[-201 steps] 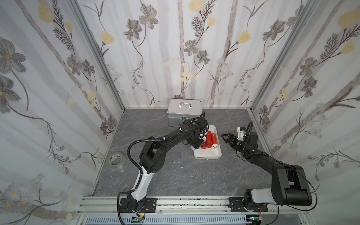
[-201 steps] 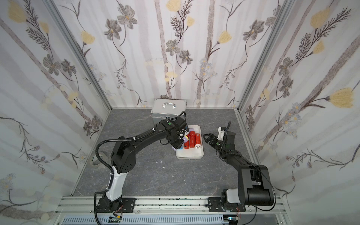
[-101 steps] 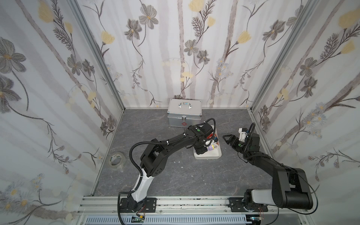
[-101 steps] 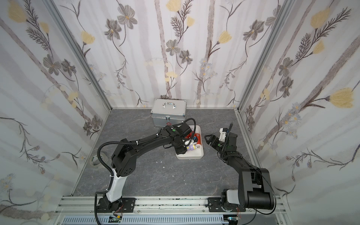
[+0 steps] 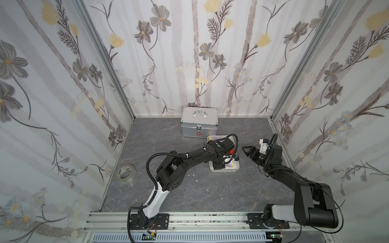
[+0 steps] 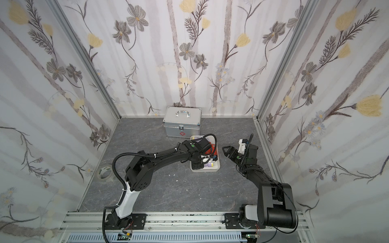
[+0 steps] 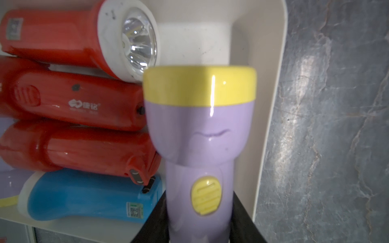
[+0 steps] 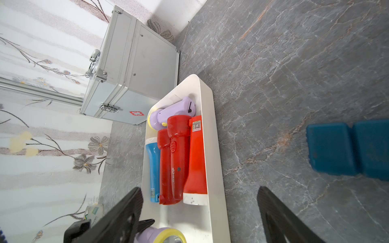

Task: Put the flashlights into the storage boxes
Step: Place the flashlight at the storage box.

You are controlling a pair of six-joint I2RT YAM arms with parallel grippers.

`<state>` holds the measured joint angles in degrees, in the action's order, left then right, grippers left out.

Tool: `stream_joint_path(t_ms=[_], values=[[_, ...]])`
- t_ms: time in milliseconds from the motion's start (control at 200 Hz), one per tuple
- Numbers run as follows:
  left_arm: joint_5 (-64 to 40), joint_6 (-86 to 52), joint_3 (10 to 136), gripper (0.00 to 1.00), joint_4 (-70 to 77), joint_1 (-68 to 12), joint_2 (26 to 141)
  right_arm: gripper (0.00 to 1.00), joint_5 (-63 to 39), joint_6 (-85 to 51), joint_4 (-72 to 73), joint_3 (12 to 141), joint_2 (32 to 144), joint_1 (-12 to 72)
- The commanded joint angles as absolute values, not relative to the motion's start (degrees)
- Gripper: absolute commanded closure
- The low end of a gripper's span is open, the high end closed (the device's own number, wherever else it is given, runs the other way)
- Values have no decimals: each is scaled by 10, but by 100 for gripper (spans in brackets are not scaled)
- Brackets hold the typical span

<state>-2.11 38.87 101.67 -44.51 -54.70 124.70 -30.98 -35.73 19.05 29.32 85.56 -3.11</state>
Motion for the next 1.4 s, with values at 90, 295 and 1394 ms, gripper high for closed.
stream_joint_path(t_ms=[90,295,1394], values=[[-4,413,1025,71,-430,-554,1265,14,-316,-352,199,295,850,-33],[2,410,1021,63,-430,-557,1268,14,-317,-352,199,295,851,-33],[94,95,700,0,-170,-393,886,0,-127,-282,66,371,709,-35]])
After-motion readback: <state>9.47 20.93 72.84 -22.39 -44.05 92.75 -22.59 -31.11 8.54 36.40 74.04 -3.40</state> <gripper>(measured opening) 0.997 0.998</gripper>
